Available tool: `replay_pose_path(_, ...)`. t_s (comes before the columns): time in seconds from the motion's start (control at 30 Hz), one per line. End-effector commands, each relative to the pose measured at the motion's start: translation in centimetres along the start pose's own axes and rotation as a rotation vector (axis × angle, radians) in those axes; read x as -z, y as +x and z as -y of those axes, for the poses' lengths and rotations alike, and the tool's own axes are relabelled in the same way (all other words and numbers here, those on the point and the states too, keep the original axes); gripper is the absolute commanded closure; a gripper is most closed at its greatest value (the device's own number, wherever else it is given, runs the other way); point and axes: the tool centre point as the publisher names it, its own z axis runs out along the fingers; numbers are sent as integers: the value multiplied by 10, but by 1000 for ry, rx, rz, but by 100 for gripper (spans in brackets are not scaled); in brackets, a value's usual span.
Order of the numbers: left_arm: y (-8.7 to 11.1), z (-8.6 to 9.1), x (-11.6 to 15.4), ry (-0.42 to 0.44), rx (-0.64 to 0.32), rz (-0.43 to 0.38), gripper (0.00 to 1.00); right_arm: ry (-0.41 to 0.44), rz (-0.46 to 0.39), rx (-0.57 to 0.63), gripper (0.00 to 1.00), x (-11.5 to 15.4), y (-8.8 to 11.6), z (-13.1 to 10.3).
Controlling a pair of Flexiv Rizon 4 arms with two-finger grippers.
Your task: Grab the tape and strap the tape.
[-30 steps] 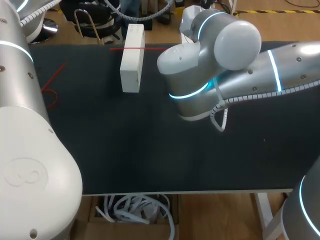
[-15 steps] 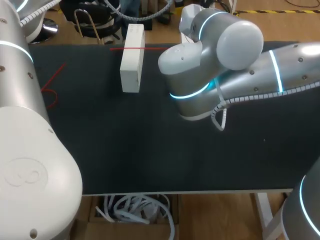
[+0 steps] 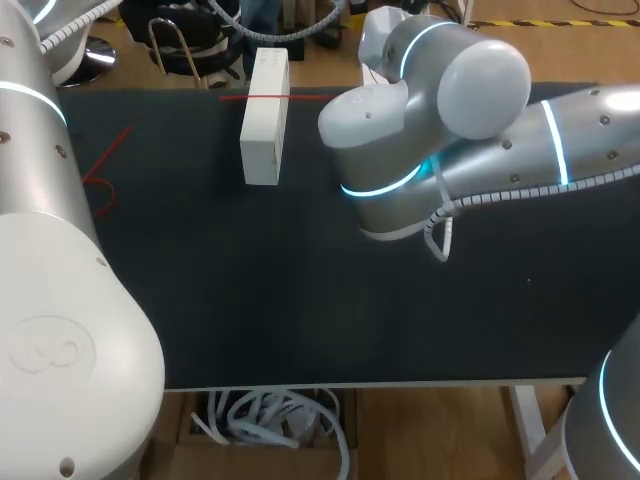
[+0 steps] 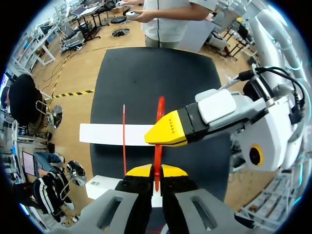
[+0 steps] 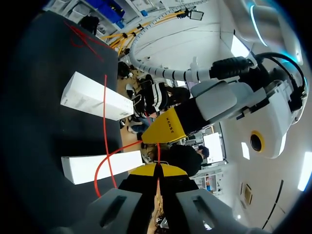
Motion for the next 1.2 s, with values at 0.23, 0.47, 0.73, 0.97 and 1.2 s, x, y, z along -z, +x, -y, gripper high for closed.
replay_pose_path(0.23, 0, 2, 1, -3, 1, -1, 100, -46, -5, -30, 100, 0, -1, -3)
replay_pose_path(0.47, 0, 2, 1, -3, 1, -1, 100, -54, -6, -30, 100, -1, 0, -3)
replay_pose_path(0.73, 0, 2, 1, -3, 1, -1, 100, -31, 36, -71, 0, -2, -2, 0)
replay_pose_path(0.97, 0, 2, 1, -3, 1, -1, 100, -36, 27, -98, 0, 3, 1, 5)
replay_pose_path(1.2, 0, 2, 1, -3, 1, -1, 100, -30, -10, -165, 0, 19, 8, 22)
